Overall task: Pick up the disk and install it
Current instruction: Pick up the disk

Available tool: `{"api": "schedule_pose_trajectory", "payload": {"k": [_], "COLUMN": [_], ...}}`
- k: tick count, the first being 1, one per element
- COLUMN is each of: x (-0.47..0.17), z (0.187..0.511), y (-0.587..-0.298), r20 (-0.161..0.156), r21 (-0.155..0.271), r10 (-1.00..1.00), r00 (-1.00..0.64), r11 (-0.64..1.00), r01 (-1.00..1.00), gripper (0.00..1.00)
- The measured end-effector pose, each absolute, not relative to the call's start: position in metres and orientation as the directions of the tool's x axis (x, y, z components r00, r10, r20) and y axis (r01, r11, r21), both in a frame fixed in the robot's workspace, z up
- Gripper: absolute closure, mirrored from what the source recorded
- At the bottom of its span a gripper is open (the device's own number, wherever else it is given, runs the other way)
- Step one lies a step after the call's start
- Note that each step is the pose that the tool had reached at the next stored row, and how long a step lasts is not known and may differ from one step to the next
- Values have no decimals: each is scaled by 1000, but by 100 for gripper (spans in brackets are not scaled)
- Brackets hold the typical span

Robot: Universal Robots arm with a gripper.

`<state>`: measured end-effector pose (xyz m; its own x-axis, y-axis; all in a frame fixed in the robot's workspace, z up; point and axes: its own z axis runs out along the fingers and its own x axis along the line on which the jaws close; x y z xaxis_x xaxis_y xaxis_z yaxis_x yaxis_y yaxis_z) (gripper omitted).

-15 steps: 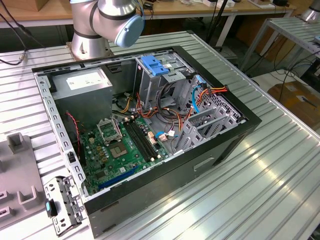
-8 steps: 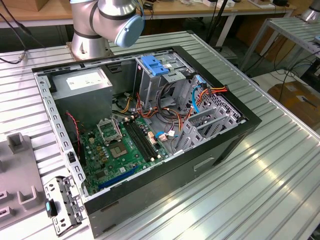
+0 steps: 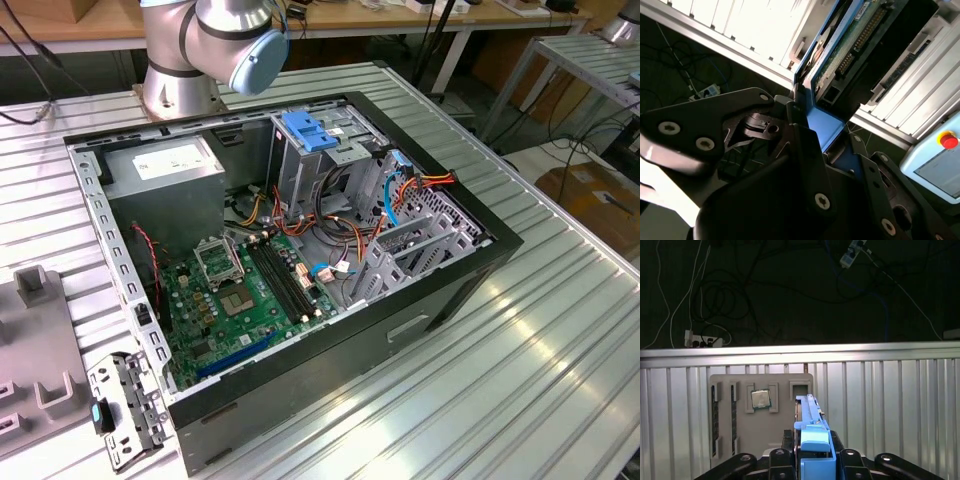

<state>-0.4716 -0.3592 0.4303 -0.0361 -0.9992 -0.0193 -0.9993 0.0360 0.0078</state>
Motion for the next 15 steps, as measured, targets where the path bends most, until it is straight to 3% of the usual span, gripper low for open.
{"api": "schedule_pose_trajectory", "payload": {"k": [15], "x": [-472], "z": [446], "y": [-359], "r20": [-19], "r21": [8], "r10": [-999], "r00": [-36], "r11": [36], "r01": [-999], "gripper": [63]}}
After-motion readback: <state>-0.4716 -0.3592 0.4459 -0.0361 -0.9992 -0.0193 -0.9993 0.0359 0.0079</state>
